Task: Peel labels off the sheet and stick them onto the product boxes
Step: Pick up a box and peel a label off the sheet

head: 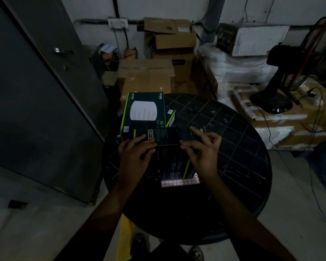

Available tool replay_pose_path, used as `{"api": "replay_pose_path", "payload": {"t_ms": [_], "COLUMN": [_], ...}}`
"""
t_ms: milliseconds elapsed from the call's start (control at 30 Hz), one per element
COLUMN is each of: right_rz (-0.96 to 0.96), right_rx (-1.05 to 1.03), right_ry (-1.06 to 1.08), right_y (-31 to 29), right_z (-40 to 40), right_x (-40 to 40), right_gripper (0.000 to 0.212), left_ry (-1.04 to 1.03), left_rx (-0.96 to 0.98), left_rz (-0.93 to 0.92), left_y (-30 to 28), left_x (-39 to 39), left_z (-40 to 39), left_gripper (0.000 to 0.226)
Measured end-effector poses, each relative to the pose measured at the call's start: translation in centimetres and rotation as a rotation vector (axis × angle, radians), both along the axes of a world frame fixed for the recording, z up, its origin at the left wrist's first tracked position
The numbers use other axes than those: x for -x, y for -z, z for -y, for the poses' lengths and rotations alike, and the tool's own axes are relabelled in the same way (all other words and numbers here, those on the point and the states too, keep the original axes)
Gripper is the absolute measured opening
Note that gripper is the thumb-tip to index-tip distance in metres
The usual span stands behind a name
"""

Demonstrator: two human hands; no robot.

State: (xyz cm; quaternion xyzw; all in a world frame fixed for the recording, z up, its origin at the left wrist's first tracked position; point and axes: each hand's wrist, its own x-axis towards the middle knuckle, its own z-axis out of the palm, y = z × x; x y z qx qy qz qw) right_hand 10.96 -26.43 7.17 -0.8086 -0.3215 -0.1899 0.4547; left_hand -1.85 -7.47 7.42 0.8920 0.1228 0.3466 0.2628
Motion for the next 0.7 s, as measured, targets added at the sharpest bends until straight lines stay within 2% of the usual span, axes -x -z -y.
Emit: {"api": "replay_pose_path", "payload": {"t_ms": [133,233,333,433,600,700], "right_rz": [-0.106,-0.115,-0.167,-0.182,-0.2,-0.037], "right_rx": [-0.03,-0.054,-0.145,-0.143,-0.131,0.059], "right_ry": [0.027,0.051,0.052,0.042,0.032,0.11], "right_y": [0.0,0.0,-0.7,-0.8,-1.1,-1.2], "right_z": [0.6,1.4,2.7,4.0,4.9,4.2], "right_x": [-0.4,-0.5,-1.1,-1.8,-2.7,-1.6], "right_gripper": [0.012,0.01,0.008,0.014,0.022,0.04], "left_ry": [0.054,0.054,0.087,0.161,0.16,0.104], "left_rx": [0.159,0.276,0.362,0.41,0.352,0.173], "left_rz": [0.074,0.129,0.107,0.062,0.077,-0.024], "left_y": [0.0,0.4,0.7,0.5,0.9,0.4], "left_x": [0.1,0.6,1.1,1.0,1.1,1.1], "left_z": [-0.2,-0.8,-3.3,-4.9,-4.6,-3.1], "left_gripper": [0.017,0.012,0.014,0.021,0.026,0.056]}}
